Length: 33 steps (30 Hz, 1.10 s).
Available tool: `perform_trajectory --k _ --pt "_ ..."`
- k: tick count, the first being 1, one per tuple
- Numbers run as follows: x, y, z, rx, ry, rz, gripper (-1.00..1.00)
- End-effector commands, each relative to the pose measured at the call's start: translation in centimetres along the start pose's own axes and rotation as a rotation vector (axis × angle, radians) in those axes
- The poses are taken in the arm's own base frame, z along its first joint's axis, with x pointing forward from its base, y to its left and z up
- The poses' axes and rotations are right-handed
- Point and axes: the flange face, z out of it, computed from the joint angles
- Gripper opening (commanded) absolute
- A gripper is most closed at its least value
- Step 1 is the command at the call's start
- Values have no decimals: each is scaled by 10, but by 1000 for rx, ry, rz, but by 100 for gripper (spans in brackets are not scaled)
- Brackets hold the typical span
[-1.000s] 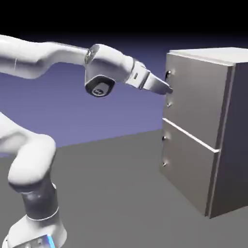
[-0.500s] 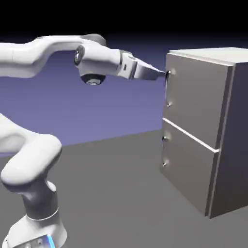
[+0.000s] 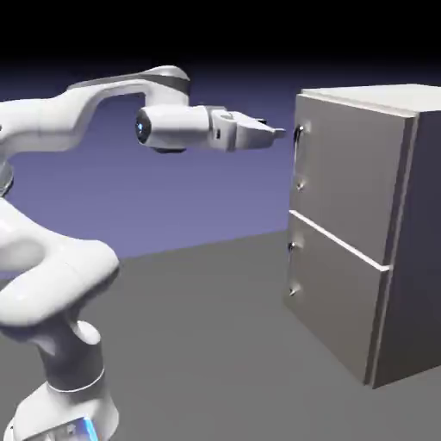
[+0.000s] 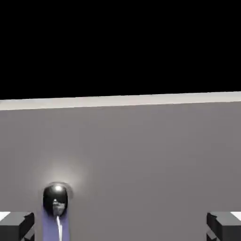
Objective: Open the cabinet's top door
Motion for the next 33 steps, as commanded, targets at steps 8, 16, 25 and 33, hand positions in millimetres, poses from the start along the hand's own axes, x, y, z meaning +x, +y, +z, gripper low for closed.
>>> perform_trajectory --k 8,16,25,33 --pt "-58 15 30 27 32 -20 0" --pt "-91 30 71 31 47 -30 0" --pt "-80 41 71 97 -22 -31 -100" --pt "-53 71 17 236 -165 -36 -100"
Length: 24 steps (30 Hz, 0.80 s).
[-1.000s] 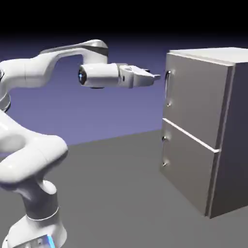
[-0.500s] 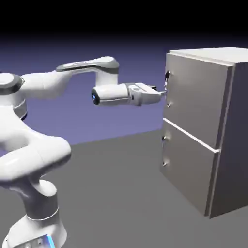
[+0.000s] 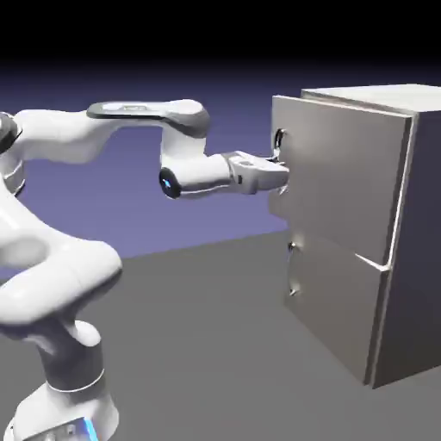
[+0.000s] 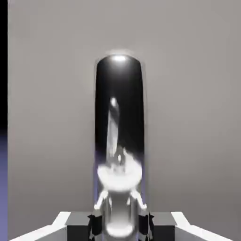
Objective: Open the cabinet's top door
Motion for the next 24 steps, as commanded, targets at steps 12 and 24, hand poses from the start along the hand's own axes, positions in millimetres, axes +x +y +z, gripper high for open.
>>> perform_trajectory --k 12,24 --pt "43 44 -89 228 -226 2 -100" --pt "93 93 -145 415 -412 2 -100"
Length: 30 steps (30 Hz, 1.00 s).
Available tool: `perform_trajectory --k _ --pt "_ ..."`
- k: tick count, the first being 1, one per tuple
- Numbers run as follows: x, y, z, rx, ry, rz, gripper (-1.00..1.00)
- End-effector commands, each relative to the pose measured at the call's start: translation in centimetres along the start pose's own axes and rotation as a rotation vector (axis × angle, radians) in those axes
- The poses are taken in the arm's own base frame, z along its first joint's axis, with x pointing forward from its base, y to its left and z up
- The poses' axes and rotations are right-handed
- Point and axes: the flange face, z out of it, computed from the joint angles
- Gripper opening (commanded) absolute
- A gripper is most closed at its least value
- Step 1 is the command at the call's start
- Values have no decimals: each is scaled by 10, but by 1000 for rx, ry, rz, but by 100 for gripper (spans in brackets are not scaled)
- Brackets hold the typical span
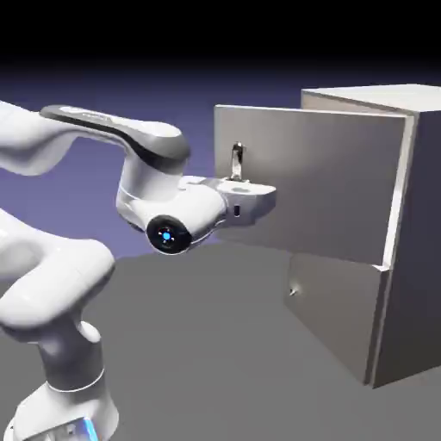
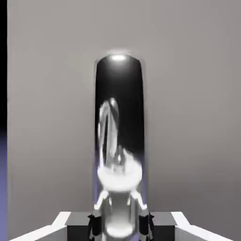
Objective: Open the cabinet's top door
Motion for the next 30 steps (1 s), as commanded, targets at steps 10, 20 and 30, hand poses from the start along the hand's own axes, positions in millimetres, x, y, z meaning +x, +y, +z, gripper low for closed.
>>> perform_trajectory --k 10,20,30 --pt "30 30 -68 167 -167 0 -100" --pt "73 73 -125 342 -342 0 -100" --pt "114 115 -161 487 -486 0 100"
